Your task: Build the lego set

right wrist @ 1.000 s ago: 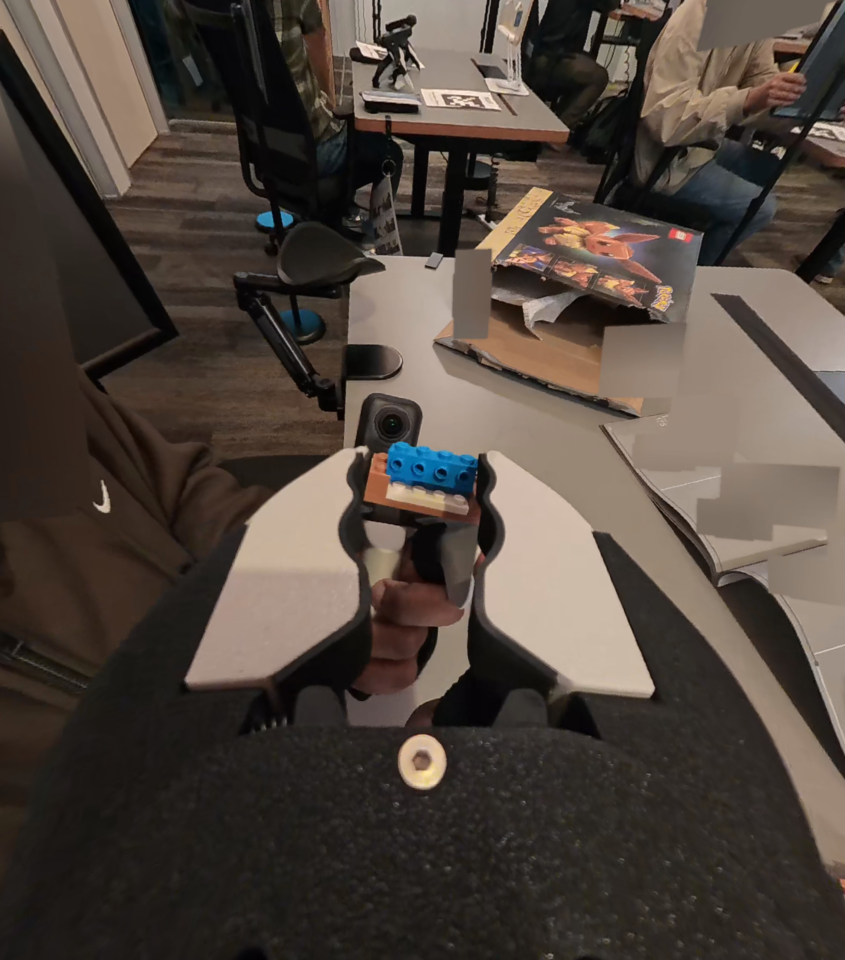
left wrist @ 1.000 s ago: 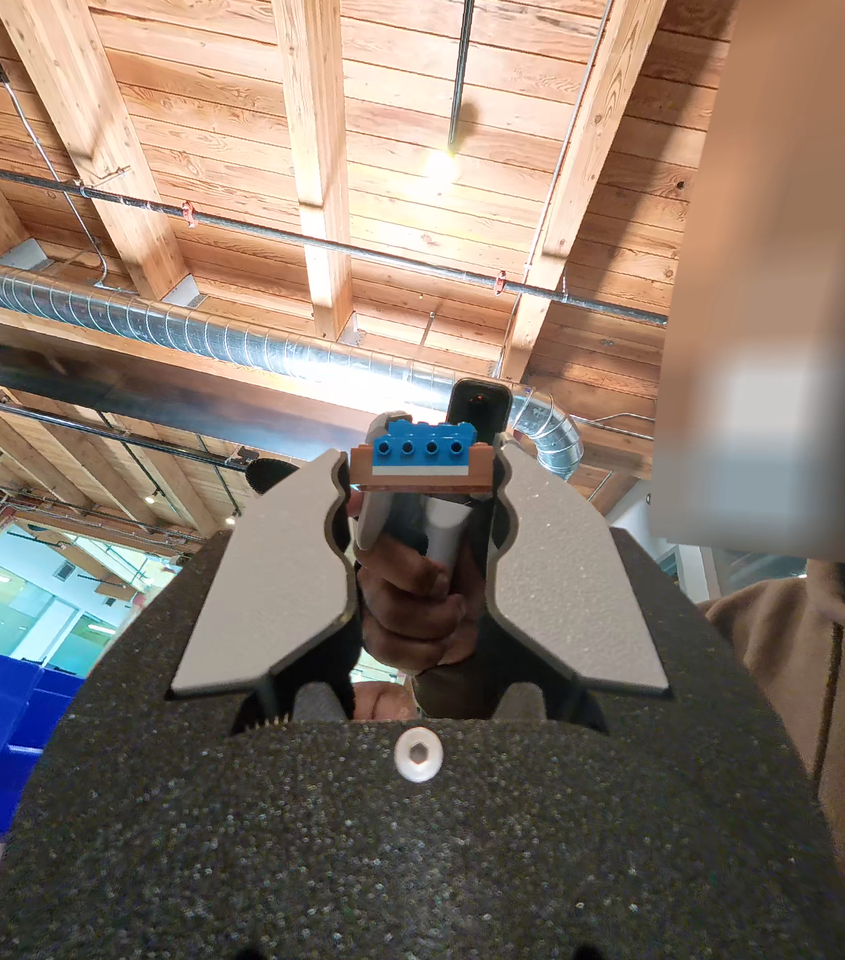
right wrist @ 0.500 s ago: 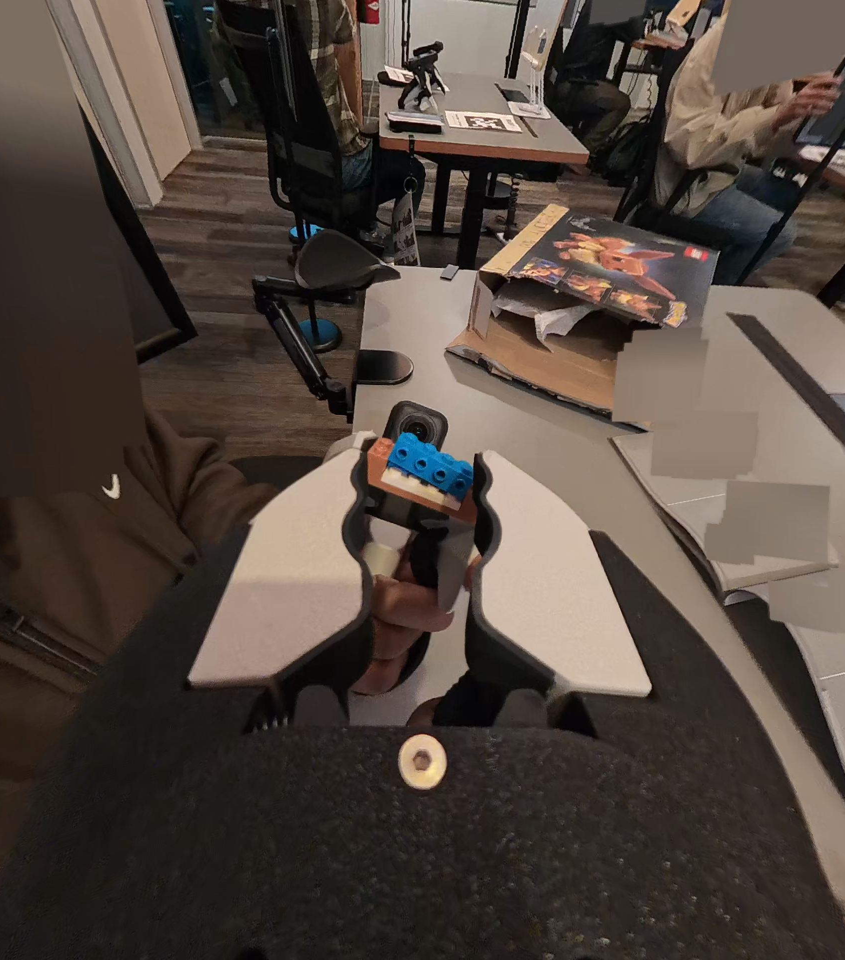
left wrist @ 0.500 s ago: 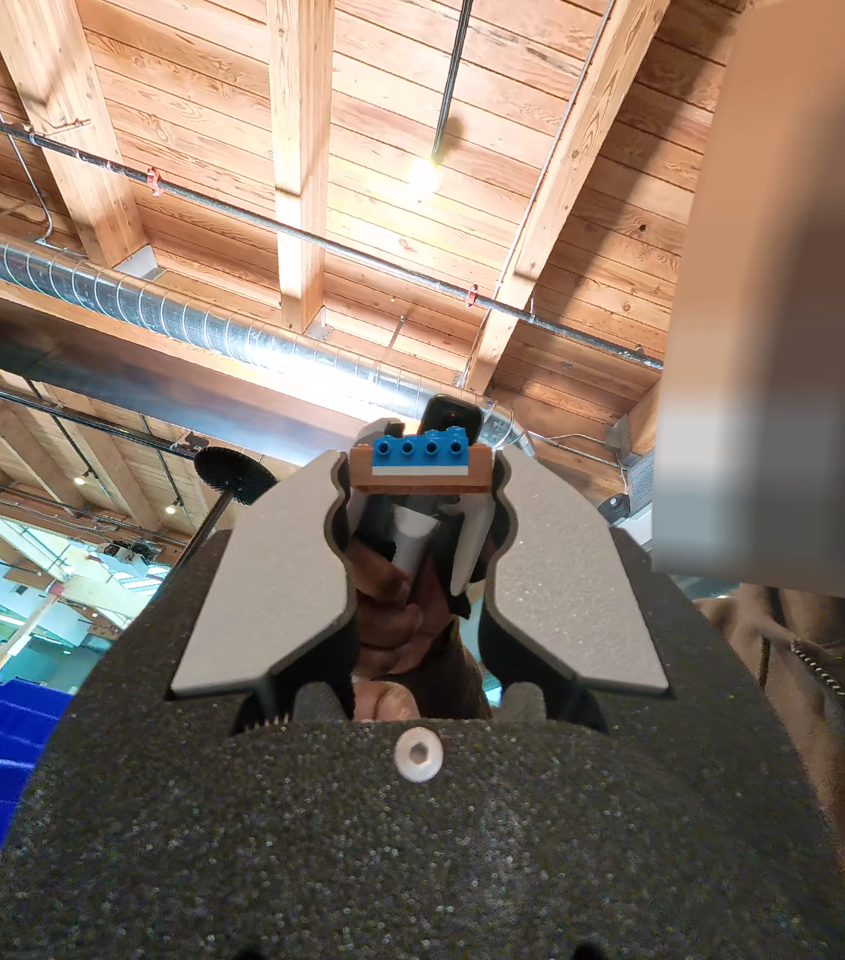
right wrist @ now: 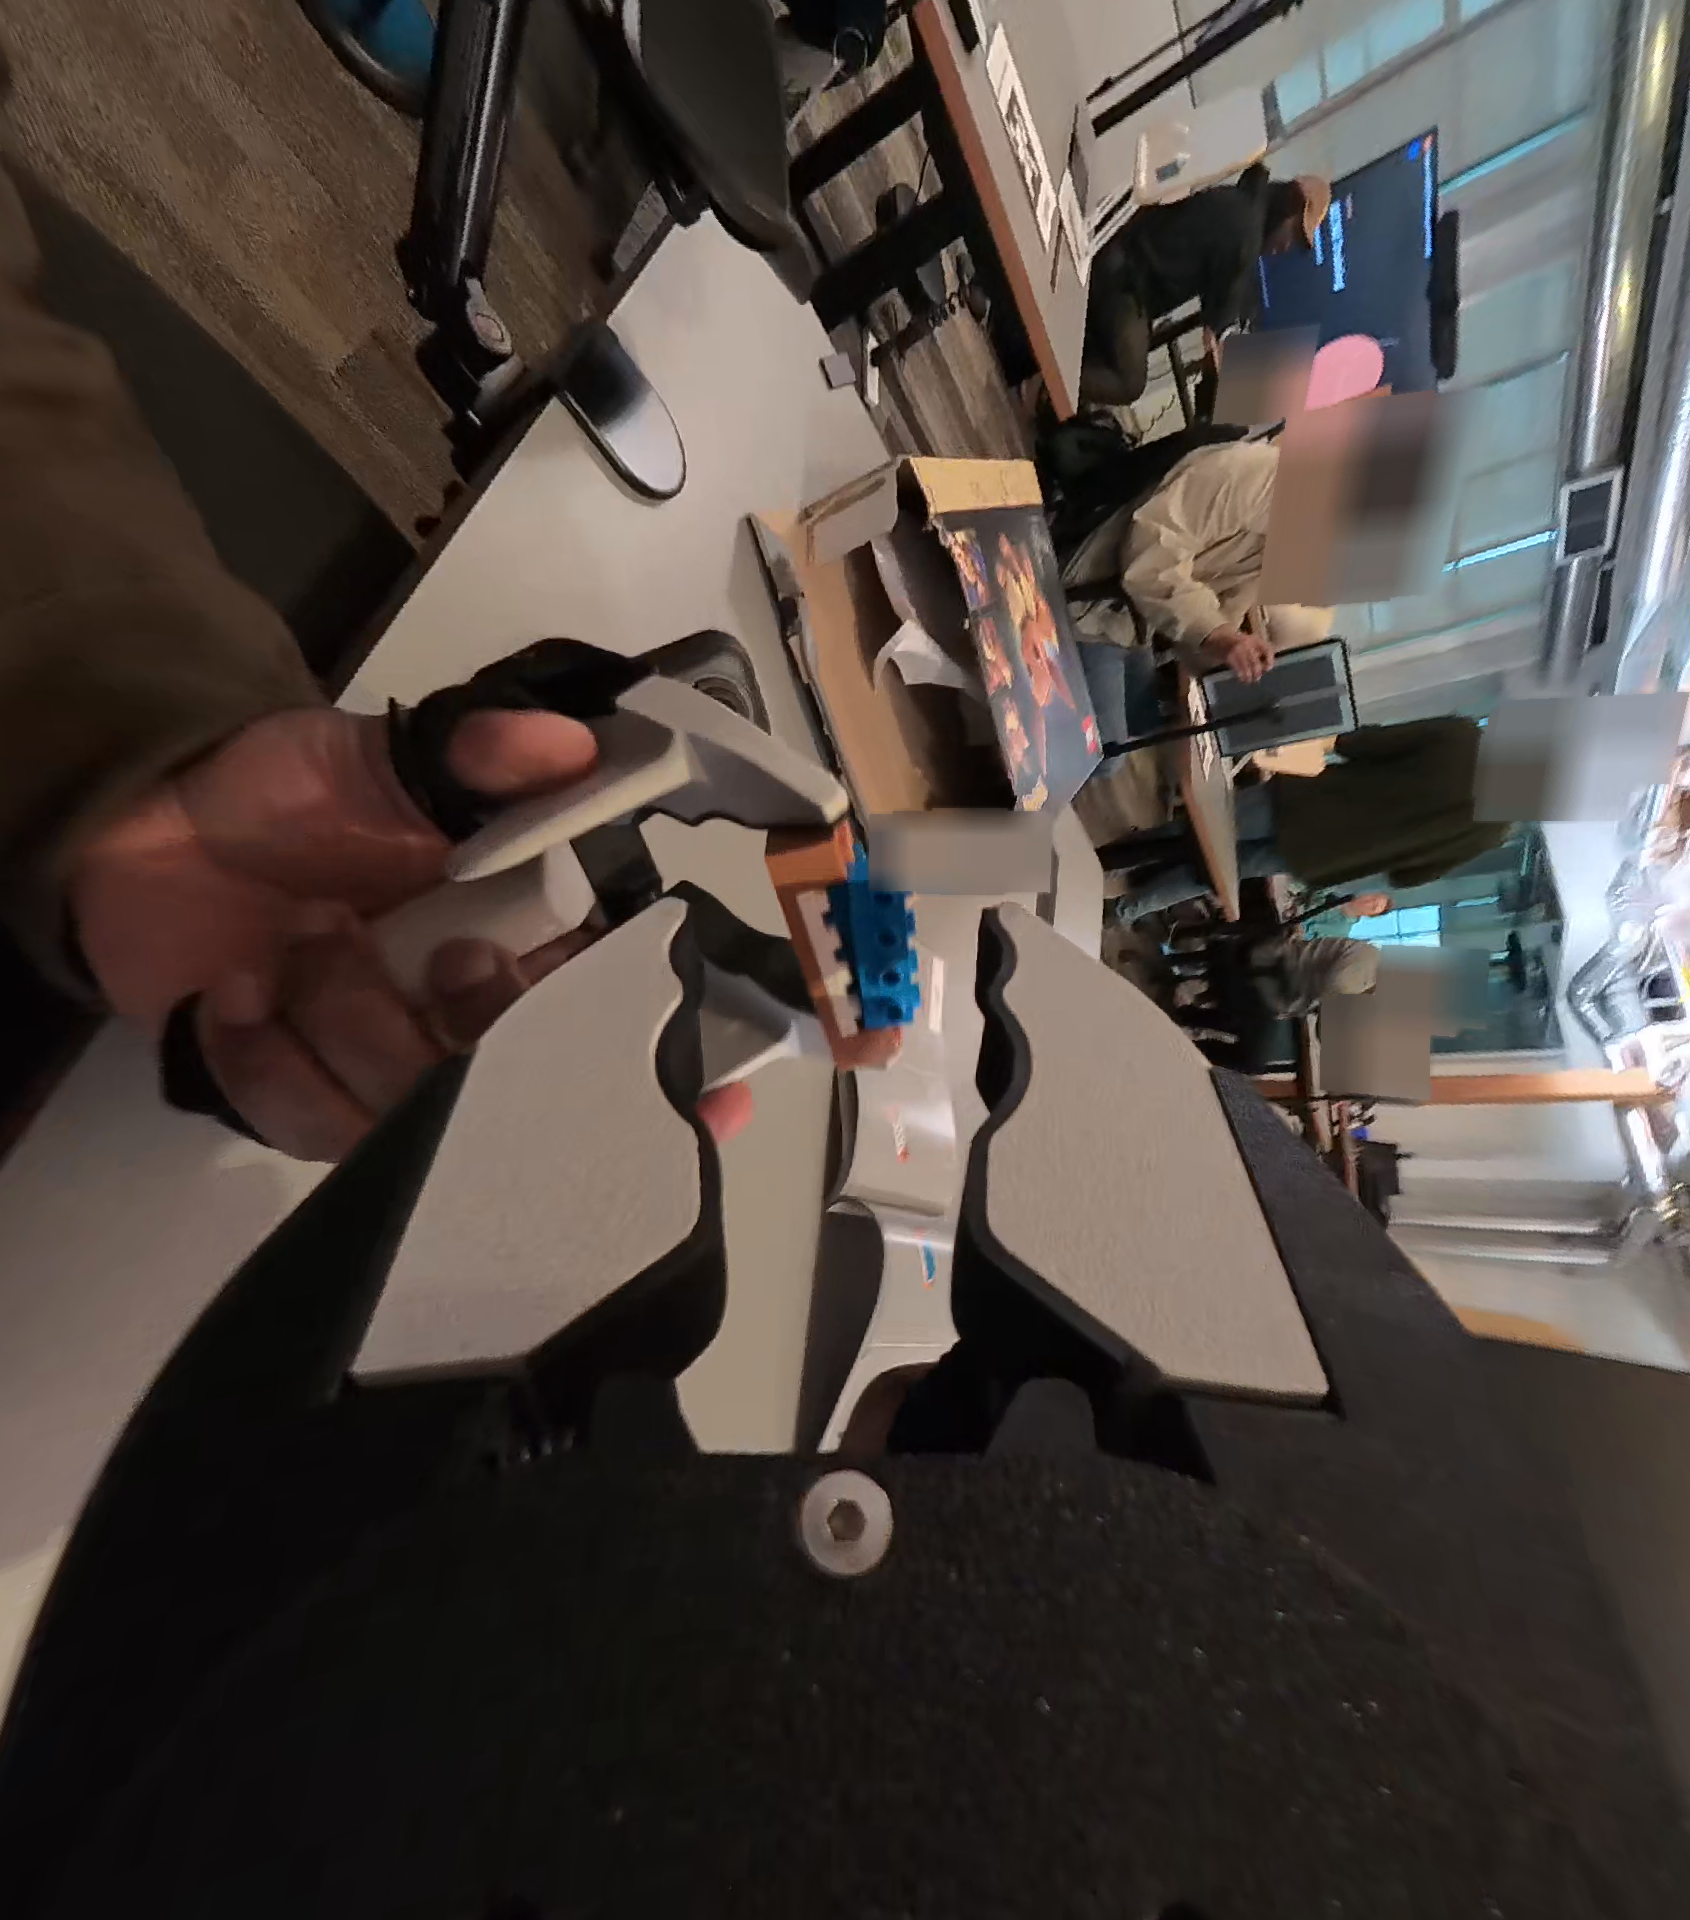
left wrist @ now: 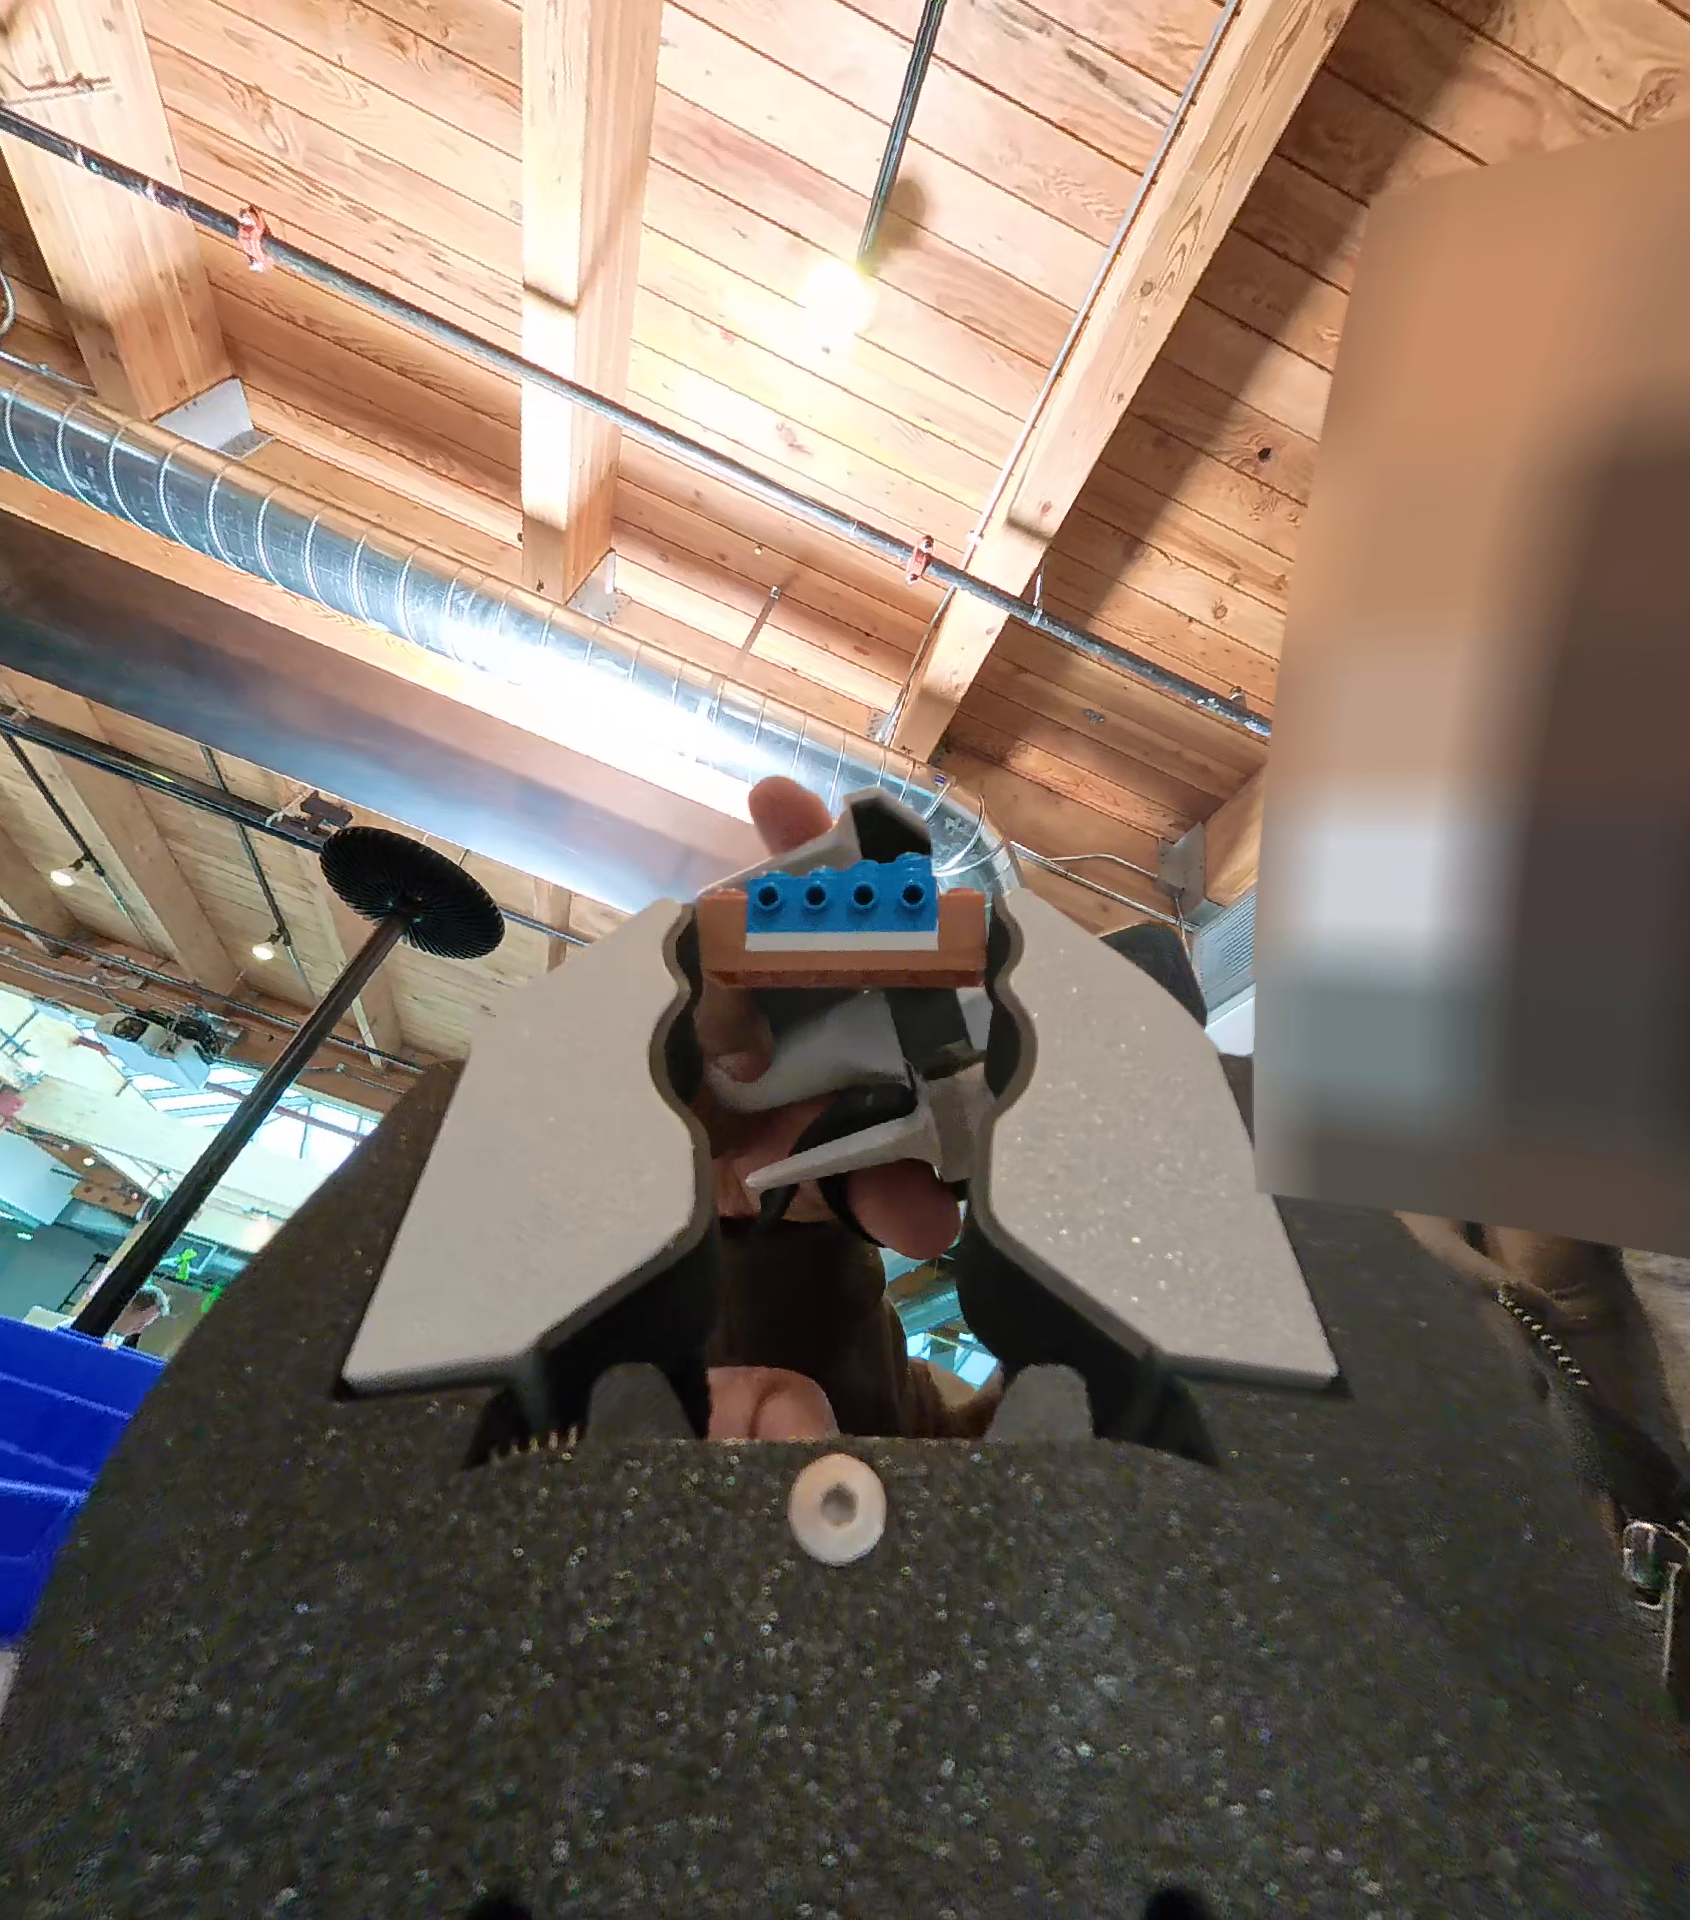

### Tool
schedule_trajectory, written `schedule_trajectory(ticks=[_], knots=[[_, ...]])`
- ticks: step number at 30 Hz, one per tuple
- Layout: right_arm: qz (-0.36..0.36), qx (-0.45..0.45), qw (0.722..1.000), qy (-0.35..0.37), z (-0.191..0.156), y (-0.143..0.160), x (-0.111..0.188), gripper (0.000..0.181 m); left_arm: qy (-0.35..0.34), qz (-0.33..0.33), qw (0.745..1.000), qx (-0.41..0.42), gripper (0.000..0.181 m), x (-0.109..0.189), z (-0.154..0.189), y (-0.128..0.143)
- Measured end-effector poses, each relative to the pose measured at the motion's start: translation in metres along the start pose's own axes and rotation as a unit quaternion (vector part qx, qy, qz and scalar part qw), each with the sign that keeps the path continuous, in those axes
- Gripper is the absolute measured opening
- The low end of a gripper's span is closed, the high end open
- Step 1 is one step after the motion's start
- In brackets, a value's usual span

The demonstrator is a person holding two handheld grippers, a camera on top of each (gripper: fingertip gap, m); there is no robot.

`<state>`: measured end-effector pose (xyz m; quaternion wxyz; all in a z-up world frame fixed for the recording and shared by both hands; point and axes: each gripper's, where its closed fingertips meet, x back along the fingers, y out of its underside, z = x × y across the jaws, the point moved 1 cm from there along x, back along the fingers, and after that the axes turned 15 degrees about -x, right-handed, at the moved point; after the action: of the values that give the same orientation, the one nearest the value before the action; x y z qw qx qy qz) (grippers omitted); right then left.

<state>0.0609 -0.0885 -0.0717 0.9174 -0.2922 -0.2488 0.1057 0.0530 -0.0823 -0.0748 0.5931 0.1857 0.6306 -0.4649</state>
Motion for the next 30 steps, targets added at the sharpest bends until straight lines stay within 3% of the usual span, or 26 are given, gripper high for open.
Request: schedule_trajectory(ticks=[12, 30], knots=[[-0.015, 0.068, 0.997, 0.016, 0.0020, 0.0068, -0.0096, 0.021, 0.007, -0.012, 1.000, 0.022, 0.053, -0.0008, 0.0001, 0.0038], [-0.001, 0.016, 1.000, 0.013, 0.0001, 0.0097, -0.0074, 0.021, 0.021, -0.029, 0.997, 0.066, 0.053, -0.0019, -0.0003, 0.0103]])
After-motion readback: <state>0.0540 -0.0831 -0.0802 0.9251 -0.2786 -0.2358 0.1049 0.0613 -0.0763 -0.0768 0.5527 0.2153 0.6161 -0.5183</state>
